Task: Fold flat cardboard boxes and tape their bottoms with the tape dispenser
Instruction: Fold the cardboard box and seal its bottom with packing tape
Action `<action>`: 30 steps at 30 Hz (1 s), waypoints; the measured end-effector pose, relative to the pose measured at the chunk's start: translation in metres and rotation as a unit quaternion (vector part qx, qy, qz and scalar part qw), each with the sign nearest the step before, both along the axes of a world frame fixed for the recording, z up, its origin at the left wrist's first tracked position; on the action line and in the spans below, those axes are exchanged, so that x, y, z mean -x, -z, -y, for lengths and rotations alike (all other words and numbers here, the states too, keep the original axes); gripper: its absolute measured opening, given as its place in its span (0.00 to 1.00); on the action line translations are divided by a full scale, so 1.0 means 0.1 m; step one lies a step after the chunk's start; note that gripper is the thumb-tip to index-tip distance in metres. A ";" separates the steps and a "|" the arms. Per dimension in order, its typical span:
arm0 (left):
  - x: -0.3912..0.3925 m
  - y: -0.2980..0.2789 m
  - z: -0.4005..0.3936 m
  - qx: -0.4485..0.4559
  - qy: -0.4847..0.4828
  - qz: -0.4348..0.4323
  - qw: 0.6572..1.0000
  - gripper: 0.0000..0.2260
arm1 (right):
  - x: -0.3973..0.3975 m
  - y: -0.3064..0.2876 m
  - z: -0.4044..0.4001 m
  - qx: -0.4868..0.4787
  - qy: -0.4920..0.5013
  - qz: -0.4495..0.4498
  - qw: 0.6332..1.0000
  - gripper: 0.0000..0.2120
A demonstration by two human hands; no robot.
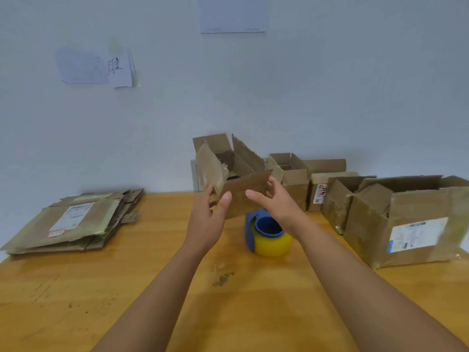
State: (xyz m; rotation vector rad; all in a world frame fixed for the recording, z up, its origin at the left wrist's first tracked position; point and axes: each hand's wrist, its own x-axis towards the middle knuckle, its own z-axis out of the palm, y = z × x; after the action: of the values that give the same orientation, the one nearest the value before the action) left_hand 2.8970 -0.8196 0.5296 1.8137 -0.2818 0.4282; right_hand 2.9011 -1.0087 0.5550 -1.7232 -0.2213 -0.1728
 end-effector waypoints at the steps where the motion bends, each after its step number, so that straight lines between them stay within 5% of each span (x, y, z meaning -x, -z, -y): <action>1: -0.03 0.03 -0.02 -0.010 -0.007 -0.001 1.000 0.44 | -0.07 -0.01 -0.02 0.008 -0.006 -0.006 1.000 0.38; 8: -0.24 0.31 -0.49 -0.053 -0.104 -0.038 0.992 0.44 | -0.65 0.20 -0.69 0.025 -0.065 -0.052 0.996 0.36; 14: -0.25 0.62 -0.91 -0.066 -0.125 -0.106 0.984 0.44 | -0.75 0.66 -1.24 0.051 -0.082 -0.114 0.989 0.45; 21: -0.25 0.91 -0.84 -0.140 -0.058 -0.148 0.977 0.36 | -0.67 0.77 -1.34 0.093 0.100 -0.145 0.980 0.41; 25: -0.32 0.89 -0.80 -0.306 -0.040 -0.066 0.949 0.21 | -0.49 0.81 -1.30 0.099 0.173 -0.083 0.976 0.25; 28: -0.52 0.75 -1.03 -0.223 -0.153 -0.059 0.961 0.17 | -0.31 0.93 -1.31 0.213 0.148 0.011 0.966 0.21; 30: -0.69 0.68 -1.25 -0.135 -0.220 -0.088 0.962 0.20 | -0.27 1.00 -1.34 0.361 0.125 0.077 0.921 0.23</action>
State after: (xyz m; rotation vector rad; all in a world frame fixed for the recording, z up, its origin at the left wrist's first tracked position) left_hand 2.9661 -0.6950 0.4618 2.1724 0.2034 0.5519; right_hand 2.9284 -0.8744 0.4552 -2.4789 -0.1898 -0.4590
